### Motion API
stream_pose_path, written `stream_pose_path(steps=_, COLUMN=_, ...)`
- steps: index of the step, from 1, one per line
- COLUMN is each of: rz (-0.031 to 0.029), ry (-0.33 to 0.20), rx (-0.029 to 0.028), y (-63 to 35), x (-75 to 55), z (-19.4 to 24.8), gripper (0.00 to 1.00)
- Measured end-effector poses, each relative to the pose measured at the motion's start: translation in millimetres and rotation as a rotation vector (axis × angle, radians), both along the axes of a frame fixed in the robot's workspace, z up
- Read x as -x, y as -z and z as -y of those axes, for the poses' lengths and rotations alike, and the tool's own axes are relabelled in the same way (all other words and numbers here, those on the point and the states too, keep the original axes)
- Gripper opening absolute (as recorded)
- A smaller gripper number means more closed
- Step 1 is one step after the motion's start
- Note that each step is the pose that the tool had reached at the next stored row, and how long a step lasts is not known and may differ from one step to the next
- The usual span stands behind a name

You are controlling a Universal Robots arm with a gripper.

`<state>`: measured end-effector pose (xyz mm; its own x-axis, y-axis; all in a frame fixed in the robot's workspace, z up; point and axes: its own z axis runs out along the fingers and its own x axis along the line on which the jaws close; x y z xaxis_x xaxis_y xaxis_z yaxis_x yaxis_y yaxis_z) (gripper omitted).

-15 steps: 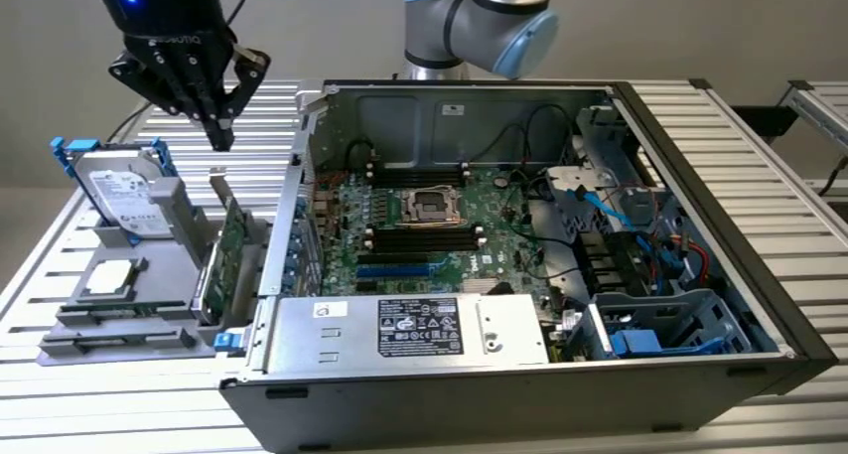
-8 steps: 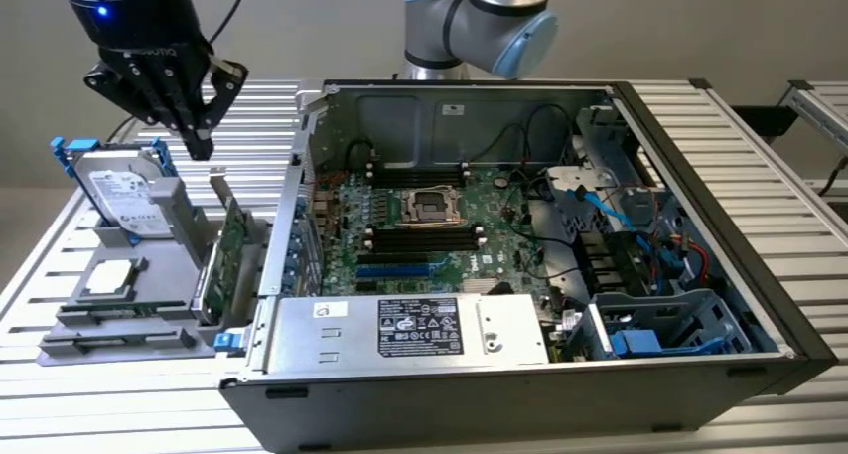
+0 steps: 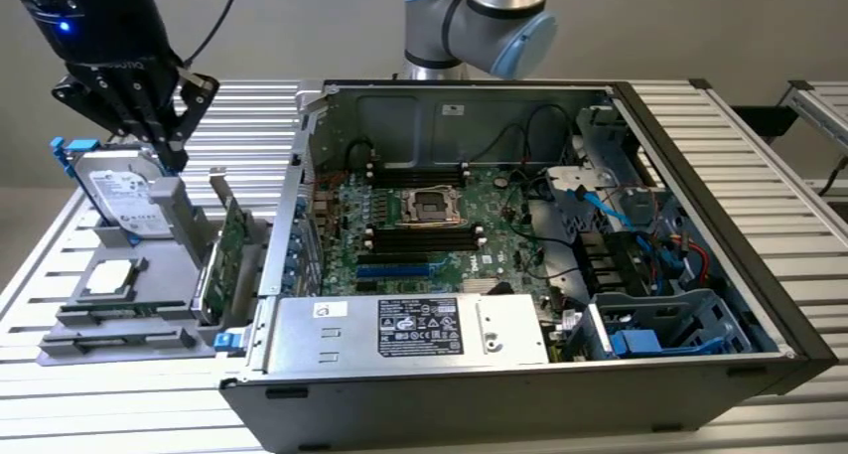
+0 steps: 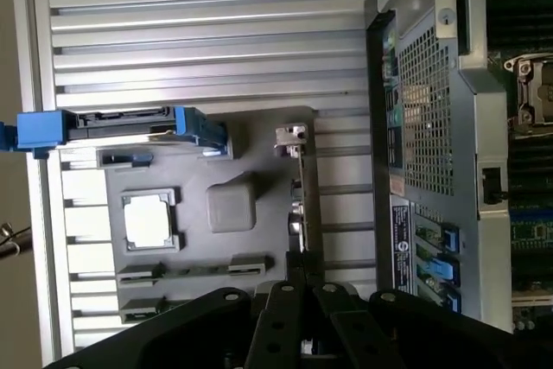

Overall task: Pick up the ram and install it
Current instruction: 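Reach for the ram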

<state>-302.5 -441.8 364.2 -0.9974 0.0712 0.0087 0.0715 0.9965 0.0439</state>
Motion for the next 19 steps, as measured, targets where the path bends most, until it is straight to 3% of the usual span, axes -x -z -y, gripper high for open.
stream_pose_path(steps=10, rz=-0.0082, ry=0.0, rx=0.0019, y=8.2, x=29.9, z=8.4, gripper=0.11)
stream_pose_path(steps=19, rz=-0.024, ry=0.0, rx=0.0029, y=14.2, x=41.2, z=19.7, gripper=0.11)
